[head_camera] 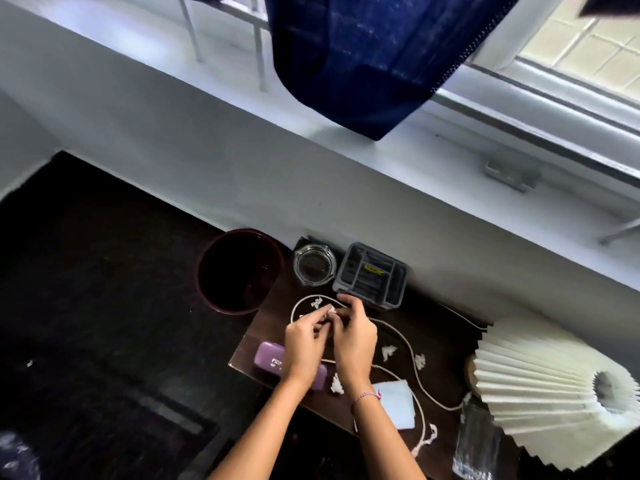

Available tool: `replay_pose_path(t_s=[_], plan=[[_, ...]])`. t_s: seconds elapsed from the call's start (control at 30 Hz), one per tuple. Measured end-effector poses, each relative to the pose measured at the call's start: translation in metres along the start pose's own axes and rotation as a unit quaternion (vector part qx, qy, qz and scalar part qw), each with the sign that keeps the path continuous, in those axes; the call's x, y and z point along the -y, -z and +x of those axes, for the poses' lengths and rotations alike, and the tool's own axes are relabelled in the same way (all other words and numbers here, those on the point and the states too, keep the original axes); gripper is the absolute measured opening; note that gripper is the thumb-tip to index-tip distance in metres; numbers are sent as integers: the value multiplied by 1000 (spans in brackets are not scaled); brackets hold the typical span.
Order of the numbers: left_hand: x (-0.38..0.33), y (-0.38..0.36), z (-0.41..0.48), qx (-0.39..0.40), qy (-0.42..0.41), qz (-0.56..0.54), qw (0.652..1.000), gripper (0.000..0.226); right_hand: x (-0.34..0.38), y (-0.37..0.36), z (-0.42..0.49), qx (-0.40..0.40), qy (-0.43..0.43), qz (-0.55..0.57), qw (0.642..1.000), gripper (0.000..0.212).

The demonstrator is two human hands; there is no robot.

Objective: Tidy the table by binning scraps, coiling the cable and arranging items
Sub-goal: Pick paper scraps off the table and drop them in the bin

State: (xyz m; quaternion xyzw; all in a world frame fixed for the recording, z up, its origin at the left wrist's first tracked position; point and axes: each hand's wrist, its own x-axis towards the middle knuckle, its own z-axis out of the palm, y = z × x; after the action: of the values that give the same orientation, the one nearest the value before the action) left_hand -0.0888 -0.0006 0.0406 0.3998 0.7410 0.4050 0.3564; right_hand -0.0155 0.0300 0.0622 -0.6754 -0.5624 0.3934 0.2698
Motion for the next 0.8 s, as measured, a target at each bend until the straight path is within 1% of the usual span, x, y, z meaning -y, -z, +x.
replay_pose_path(t_s=[0.07,0.13,0.23,0.3,0.37,0.47,0.5,0.63,0.8], plan=[[8,20,11,-47,-24,41,998,22,10,-18,4,52,35,-26,998,33],[18,41,26,-82,-22,65,994,16,17,-34,9,93,55,-46,993,30],[32,70,54,-123,10,74,990,15,13,-51,18,124,62,-104,985,23],[41,86,78,-146,44,91,984,17,4,-58,24,148,60,-166,973,25],[51,96,100,-136,89,109,981,27,-7,-61,32,165,64,-225,958,29],[64,105,120,-94,165,175,966,57,-20,-61,40,181,80,-292,936,36],[68,106,122,-87,185,192,960,62,-23,-62,42,186,87,-310,928,37],[80,107,116,-94,214,183,955,62,-32,-64,47,226,106,-358,900,42],[92,104,103,-110,209,176,956,54,-36,-71,46,278,119,-409,861,38]])
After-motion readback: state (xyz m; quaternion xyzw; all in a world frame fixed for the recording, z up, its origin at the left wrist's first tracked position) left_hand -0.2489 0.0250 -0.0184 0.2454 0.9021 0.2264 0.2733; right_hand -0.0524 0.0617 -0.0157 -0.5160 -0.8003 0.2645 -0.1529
